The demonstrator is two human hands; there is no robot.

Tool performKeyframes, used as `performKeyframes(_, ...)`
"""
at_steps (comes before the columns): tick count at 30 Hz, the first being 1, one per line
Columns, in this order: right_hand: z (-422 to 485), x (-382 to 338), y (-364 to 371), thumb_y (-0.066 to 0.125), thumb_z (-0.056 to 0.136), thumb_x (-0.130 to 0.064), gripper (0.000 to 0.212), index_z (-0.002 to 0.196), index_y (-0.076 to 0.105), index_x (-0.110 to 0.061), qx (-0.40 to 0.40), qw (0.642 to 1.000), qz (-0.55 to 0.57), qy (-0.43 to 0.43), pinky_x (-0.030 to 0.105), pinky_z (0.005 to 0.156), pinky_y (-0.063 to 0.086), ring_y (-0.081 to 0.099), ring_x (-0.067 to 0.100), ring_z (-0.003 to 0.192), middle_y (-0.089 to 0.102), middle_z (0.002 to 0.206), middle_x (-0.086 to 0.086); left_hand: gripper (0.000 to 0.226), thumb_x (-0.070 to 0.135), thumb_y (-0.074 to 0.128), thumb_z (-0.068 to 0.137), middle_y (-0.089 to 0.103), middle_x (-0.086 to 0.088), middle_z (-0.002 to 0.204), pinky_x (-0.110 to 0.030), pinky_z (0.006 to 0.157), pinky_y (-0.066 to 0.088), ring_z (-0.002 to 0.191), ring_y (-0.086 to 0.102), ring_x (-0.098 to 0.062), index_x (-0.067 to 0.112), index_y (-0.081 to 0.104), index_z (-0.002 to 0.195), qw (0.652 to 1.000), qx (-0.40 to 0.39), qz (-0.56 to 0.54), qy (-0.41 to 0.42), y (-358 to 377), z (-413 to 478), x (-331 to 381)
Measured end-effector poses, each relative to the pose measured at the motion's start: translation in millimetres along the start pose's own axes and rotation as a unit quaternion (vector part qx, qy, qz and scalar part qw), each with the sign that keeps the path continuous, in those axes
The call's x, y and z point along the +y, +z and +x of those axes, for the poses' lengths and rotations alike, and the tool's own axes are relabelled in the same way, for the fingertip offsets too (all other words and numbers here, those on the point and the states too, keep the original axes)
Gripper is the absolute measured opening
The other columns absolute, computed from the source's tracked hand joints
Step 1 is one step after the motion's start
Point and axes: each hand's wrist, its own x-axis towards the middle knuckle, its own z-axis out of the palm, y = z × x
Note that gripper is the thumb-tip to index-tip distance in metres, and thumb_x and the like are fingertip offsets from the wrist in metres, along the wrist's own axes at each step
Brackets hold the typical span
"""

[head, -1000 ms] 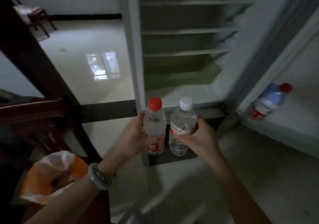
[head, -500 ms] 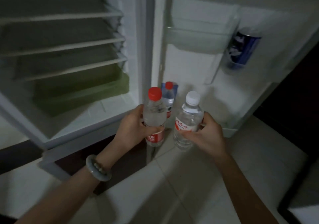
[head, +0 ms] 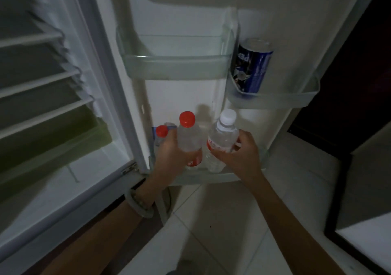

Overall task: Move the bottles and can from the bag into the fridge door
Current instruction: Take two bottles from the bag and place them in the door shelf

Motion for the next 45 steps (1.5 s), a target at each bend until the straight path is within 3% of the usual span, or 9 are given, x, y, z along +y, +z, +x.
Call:
performKeyframes(6, 28, 34, 27, 0.086, 0.053, -0.047, 0.069, 0.108, 0.059, -0.017, -0.008, 0.999, -0.030, 0.020, 0.030, 0.072, 0.056, 0.061, 0.016, 0.089, 0.061, 0.104, 0.003, 0.026, 0.024, 0.073, 0.078, 0.051, 0.018, 0.071, -0.002, 0.065, 0.039, 0.067, 0.052, 0.002, 0.021, 0.050, 0.091, 1.000, -0.011, 0.020, -0.022, 36, 25, -21)
performKeyframes(11, 37, 56, 44, 0.087, 0.054, -0.041, 0.066, 0.108, 0.059, -0.017, -0.027, 0.997, -0.035, 0.062, 0.017, 0.068, 0.042, 0.058, 0.013, 0.087, 0.057, 0.101, 0.000, 0.014, 0.026, 0.067, 0.078, 0.064, 0.017, 0.061, -0.027, 0.068, 0.044, 0.065, 0.060, 0.007, 0.018, 0.056, 0.075, 0.994, -0.030, -0.027, -0.101, 57, 35, -45)
performKeyframes(18, 35, 79, 60, 0.088, 0.056, -0.035, 0.053, 0.101, 0.061, -0.025, -0.066, 0.993, 0.019, 0.099, 0.014, 0.074, 0.047, 0.062, 0.008, 0.088, 0.064, 0.097, -0.007, 0.032, 0.027, 0.069, 0.074, 0.063, -0.007, 0.091, -0.022, 0.068, 0.053, 0.079, 0.062, -0.010, 0.014, 0.055, 0.100, 0.997, 0.012, -0.024, -0.077, 66, 30, -55)
performKeyframes(20, 35, 80, 61, 0.088, 0.058, -0.031, 0.045, 0.092, 0.059, -0.033, -0.065, 0.993, 0.027, 0.090, 0.006, 0.069, 0.042, 0.060, -0.001, 0.082, 0.061, 0.089, -0.016, 0.036, 0.035, 0.066, 0.074, 0.061, -0.004, 0.093, -0.030, 0.074, 0.052, 0.086, 0.062, -0.013, 0.015, 0.053, 0.102, 0.997, 0.024, -0.014, -0.078, 69, 27, -55)
performKeyframes(24, 36, 84, 64, 0.087, 0.059, -0.034, 0.049, 0.099, 0.059, -0.028, -0.084, 0.992, 0.038, 0.084, 0.018, 0.075, 0.048, 0.061, 0.008, 0.088, 0.063, 0.099, -0.003, 0.032, 0.011, 0.071, 0.078, 0.051, 0.010, 0.078, -0.014, 0.067, 0.040, 0.071, 0.053, -0.007, 0.028, 0.045, 0.086, 0.996, 0.069, 0.041, -0.045, 69, 21, -48)
performKeyframes(27, 37, 85, 64, 0.083, 0.057, -0.045, 0.055, 0.103, 0.061, -0.023, -0.102, 0.991, 0.037, 0.074, 0.029, 0.077, 0.054, 0.063, 0.010, 0.091, 0.065, 0.101, 0.001, 0.040, 0.016, 0.071, 0.080, 0.051, 0.006, 0.094, -0.008, 0.077, 0.035, 0.084, 0.052, -0.009, 0.019, 0.041, 0.106, 0.995, 0.068, 0.063, -0.043, 68, 15, -47)
performKeyframes(32, 42, 82, 62, 0.085, 0.062, -0.027, 0.036, 0.088, 0.064, -0.013, -0.133, 0.990, 0.032, 0.033, 0.028, 0.067, 0.056, 0.067, 0.009, 0.078, 0.070, 0.083, 0.000, 0.076, 0.033, 0.060, 0.087, 0.049, -0.018, 0.129, -0.045, 0.090, 0.048, 0.108, 0.056, -0.032, 0.015, 0.013, 0.143, 0.987, 0.016, 0.128, -0.097, 68, 6, -46)
performKeyframes(37, 46, 100, 67, 0.078, 0.054, -0.060, 0.076, 0.112, 0.055, -0.016, -0.182, 0.983, -0.024, 0.014, 0.043, 0.084, 0.052, 0.060, 0.021, 0.103, 0.064, 0.109, 0.003, 0.067, 0.044, 0.040, 0.091, 0.019, -0.017, 0.151, -0.035, 0.096, 0.048, 0.129, 0.040, -0.030, 0.012, 0.021, 0.147, 0.951, 0.031, 0.306, -0.012, 70, -6, -41)
performKeyframes(45, 13, 42, 17, 0.067, 0.080, -0.035, 0.064, 0.132, 0.042, -0.007, -0.170, 0.969, -0.058, -0.167, 0.024, 0.096, 0.037, 0.042, 0.020, 0.121, 0.049, 0.131, 0.015, 0.077, 0.032, 0.063, 0.084, 0.035, -0.019, 0.146, -0.045, 0.094, 0.049, 0.129, 0.042, -0.033, 0.003, 0.023, 0.144, 0.936, 0.036, 0.351, 0.008, 57, -44, -38)
